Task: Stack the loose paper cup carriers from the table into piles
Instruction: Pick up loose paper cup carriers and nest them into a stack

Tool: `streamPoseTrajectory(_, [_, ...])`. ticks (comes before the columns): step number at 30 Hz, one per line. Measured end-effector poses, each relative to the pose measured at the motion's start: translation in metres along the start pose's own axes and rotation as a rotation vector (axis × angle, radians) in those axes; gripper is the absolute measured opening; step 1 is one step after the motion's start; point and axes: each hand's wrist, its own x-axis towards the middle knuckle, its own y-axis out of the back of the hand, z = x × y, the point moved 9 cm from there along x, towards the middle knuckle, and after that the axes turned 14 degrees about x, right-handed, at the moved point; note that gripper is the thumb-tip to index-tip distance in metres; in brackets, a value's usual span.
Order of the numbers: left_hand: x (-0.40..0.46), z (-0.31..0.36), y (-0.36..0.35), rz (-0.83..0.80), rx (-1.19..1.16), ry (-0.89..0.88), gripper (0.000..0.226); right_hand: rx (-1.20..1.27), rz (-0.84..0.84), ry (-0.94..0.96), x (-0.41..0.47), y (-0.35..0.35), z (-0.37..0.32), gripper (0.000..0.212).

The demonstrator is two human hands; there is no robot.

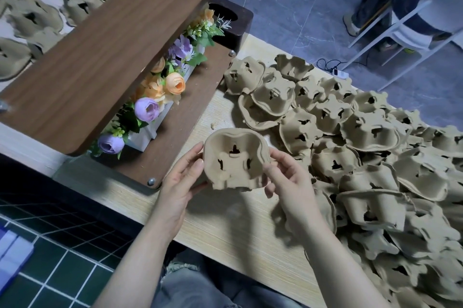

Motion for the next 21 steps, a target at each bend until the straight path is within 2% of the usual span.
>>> streamPoseTrajectory(3, [0.002, -0.001, 0.0, -0.002, 0.024, -0.001, 0.048, 0.056, 0.007, -0.036, 0.004, 0.004, 0.006, 0.023])
streamPoseTrajectory(6, [0.003, -0.003, 0.0, -0.001, 0.025, 0.01, 0.046, 0.012, -0.012, -0.031, 0.004, 0.005, 0.009, 0.023])
streamPoseTrajectory(9, [0.005, -0.003, -0.002, -0.015, 0.04, 0.02, 0.044, -0.144, -0.004, 0.026, 0.004, 0.006, 0.009, 0.02])
streamPoseTrajectory(12, [0.006, 0.001, -0.006, -0.034, 0.067, 0.002, 0.054, -0.389, 0.037, 0.153, 0.005, 0.011, 0.005, 0.018])
streamPoseTrajectory(14, [0.008, -0.001, -0.007, -0.045, 0.096, 0.01, 0.062, -0.455, 0.049, 0.186, 0.005, 0.013, 0.008, 0.025])
streamPoseTrajectory(18, [0.014, -0.005, -0.009, -0.084, 0.168, 0.016, 0.075, -0.374, 0.085, 0.084, 0.007, 0.021, 0.021, 0.045])
streamPoseTrajectory(21, [0.019, -0.005, -0.01, -0.066, 0.176, 0.003, 0.071, -0.18, 0.035, -0.074, 0.011, 0.019, 0.036, 0.04])
